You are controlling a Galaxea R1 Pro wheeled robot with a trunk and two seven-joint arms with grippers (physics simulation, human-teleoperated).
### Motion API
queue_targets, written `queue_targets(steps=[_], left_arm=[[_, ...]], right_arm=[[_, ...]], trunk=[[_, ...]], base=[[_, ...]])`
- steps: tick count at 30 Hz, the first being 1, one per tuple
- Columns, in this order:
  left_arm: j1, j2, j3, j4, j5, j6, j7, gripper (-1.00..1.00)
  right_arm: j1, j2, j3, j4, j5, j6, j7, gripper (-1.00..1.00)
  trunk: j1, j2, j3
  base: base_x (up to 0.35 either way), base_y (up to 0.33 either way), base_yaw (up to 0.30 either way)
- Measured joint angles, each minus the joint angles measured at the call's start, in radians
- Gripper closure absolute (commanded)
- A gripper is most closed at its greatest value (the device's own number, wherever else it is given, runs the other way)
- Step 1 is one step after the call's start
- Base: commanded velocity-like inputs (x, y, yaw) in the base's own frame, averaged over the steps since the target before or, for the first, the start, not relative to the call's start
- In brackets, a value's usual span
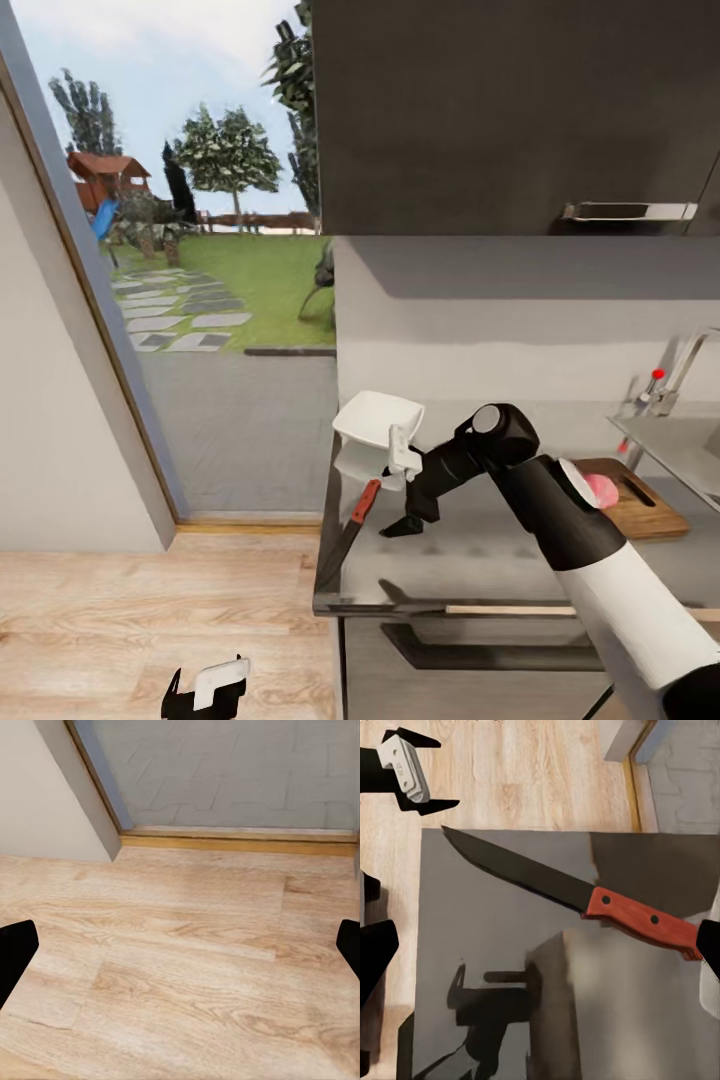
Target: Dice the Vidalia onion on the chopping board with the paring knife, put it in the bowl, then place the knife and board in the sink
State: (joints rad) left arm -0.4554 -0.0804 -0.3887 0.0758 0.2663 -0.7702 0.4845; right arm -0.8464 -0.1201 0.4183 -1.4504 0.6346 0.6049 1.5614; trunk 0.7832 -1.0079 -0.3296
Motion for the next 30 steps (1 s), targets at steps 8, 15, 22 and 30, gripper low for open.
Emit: queue_targets(steps=[8,15,22,30], left_arm=[[0.000,0.000,0.000,0.000,0.000,0.000,0.000,-1.00],[0.000,0.001,0.001,0.000,0.000,0.000,0.001,-1.00],[0.000,0.001,0.001,0.000,0.000,0.000,0.003,-1.00],[0.000,0.001,0.002,0.000,0.001,0.000,0.005,-1.00]], right_arm=[[0.000,0.033,0.042,-0.002,0.008,-0.005,0.004,-1.00],[0.000,0.037,0.089,-0.003,0.009,-0.006,0.004,-1.00],[0.000,0.038,0.107,-0.001,0.010,-0.006,0.004,-1.00],[0.000,0.032,0.146,0.001,0.013,-0.022,0.004,-1.00]], trunk=[[0.000,0.000,0.000],[0.000,0.000,0.000],[0.000,0.000,0.000],[0.000,0.000,0.000]], base=[[0.055,0.001,0.000],[0.229,0.105,0.000],[0.268,0.034,0.000],[0.158,0.001,0.000]])
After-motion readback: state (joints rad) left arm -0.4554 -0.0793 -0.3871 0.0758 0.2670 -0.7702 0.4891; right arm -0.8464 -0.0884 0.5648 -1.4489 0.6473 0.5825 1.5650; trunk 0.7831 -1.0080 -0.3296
